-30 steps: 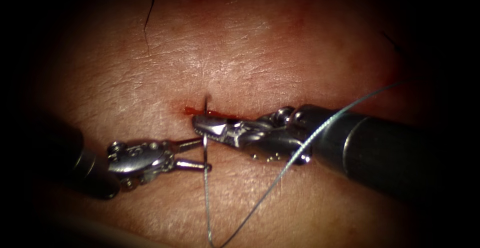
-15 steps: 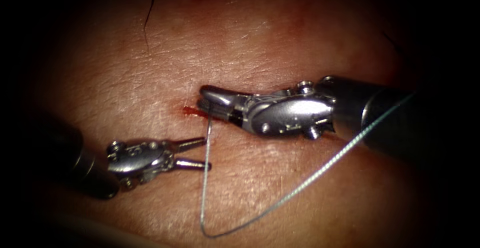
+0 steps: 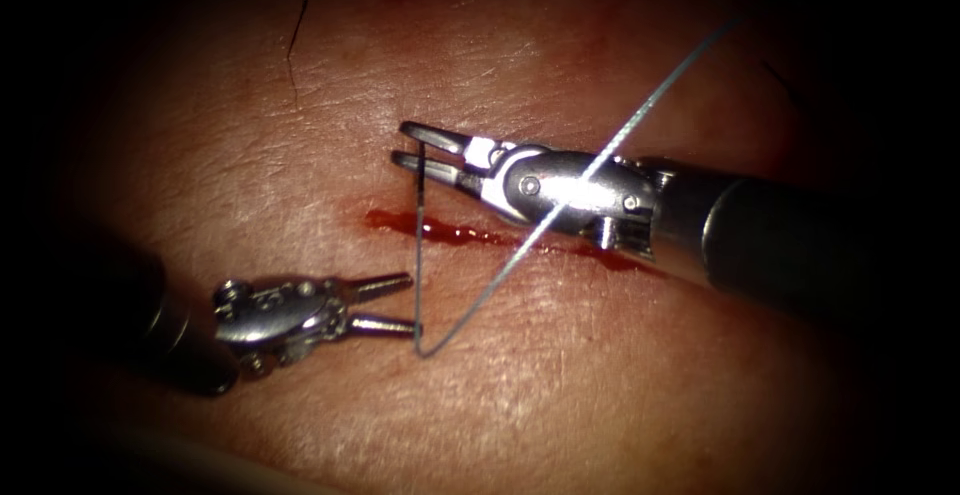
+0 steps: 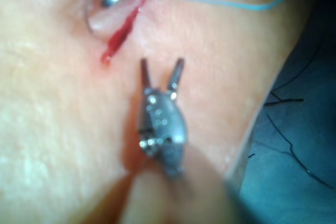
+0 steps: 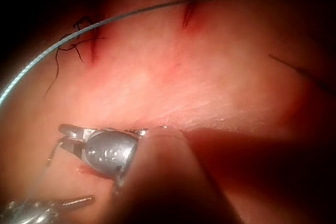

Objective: Wound Closure

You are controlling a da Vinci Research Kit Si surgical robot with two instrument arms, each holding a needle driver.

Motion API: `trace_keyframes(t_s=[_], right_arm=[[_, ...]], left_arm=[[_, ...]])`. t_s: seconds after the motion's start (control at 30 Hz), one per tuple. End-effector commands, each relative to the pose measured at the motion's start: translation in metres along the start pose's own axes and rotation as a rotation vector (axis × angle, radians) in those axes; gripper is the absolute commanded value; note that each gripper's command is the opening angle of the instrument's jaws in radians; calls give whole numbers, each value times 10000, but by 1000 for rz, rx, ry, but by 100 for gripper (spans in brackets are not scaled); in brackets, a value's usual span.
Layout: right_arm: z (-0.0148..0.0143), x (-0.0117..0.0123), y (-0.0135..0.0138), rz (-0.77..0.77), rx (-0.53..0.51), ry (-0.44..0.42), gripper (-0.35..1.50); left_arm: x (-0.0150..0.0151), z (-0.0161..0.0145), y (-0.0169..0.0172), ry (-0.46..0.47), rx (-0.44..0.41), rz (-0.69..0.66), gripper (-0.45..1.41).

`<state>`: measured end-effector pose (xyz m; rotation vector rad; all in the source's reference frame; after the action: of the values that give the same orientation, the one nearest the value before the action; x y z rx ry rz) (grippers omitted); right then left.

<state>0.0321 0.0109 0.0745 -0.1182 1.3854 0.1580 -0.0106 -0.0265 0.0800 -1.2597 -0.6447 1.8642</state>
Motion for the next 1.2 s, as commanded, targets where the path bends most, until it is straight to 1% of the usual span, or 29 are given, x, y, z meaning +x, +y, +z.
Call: trace_keyframes(t_s=[0.03, 0.2, 0.37, 0.47, 0.57, 0.67, 0.87, 0.97, 1.2], right_arm=[[11, -3, -5, 16, 5, 3, -35], [20, -1, 2, 122, 4, 11, -35], [21, 2, 13, 189, 1, 11, -35], [19, 8, 21, 198, 2, 13, -35], [19, 8, 20, 209, 0, 16, -35], [19, 10, 23, 230, -20, -1, -35], [16, 18, 31, 240, -51, -22, -35], [16, 23, 34, 216, -64, -14, -35], [17, 28, 38, 223, -83, -18, -35]], left_arm=[[-12, 1, 2, -4, 0, -3, 44], [-12, 1, 2, -4, 0, -3, 44], [-12, 1, 2, -4, 0, -2, 44], [-12, 1, 0, -4, 0, -2, 44], [-3, 3, -9, -2, 4, -5, 44], [1, 10, -16, 0, 9, -5, 42], [-5, 20, -21, 4, 19, 2, 42], [-8, 21, -24, 4, 20, 6, 42], [-22, 23, -35, -3, 22, 4, 42]])
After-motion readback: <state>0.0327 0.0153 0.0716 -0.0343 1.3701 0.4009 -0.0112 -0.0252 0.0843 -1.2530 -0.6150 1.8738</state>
